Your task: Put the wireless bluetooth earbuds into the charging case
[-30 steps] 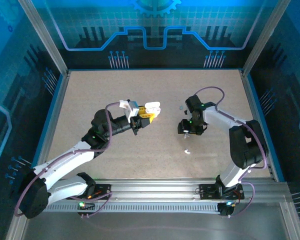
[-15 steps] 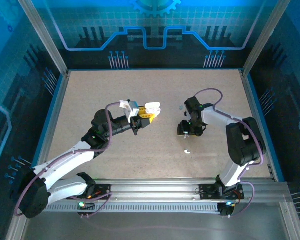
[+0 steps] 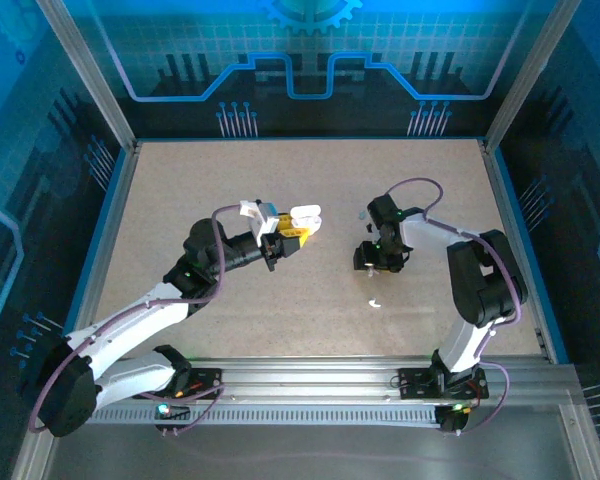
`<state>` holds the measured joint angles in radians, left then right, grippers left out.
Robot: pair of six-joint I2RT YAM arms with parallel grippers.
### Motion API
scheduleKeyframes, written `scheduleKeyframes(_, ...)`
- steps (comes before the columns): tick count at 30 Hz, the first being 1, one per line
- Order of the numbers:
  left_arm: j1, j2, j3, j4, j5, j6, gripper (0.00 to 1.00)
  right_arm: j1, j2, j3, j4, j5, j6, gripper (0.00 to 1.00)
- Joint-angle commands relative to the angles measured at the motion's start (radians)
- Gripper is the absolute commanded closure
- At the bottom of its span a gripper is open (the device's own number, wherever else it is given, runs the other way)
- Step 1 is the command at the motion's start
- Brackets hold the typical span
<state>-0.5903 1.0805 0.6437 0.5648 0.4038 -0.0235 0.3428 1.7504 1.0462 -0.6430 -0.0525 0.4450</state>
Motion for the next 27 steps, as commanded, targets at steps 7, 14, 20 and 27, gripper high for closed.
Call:
scheduleKeyframes(7,-0.008,-0.013,0.015,0.006,-0.008,0.003,0.78,0.04,-0.002,-0.025,-0.046,-0.03,0.043,0.39)
scheduleKeyframes(14,-0.006,-0.01,0.013,0.008,-0.008,0.004,0.78,0.079,-0.017,-0.034,-0.062,-0.047,0.061,0.39)
scheduleKeyframes(20,-0.008,-0.01,0.01,0.01,-0.008,0.001,0.78,0.108,-0.016,-0.026,-0.066,-0.055,0.072,0.41)
scheduleKeyframes(27,-0.008,-0.02,0.008,0.005,-0.013,0.004,0.78,0.116,-0.028,0.014,-0.124,0.003,0.075,0.42)
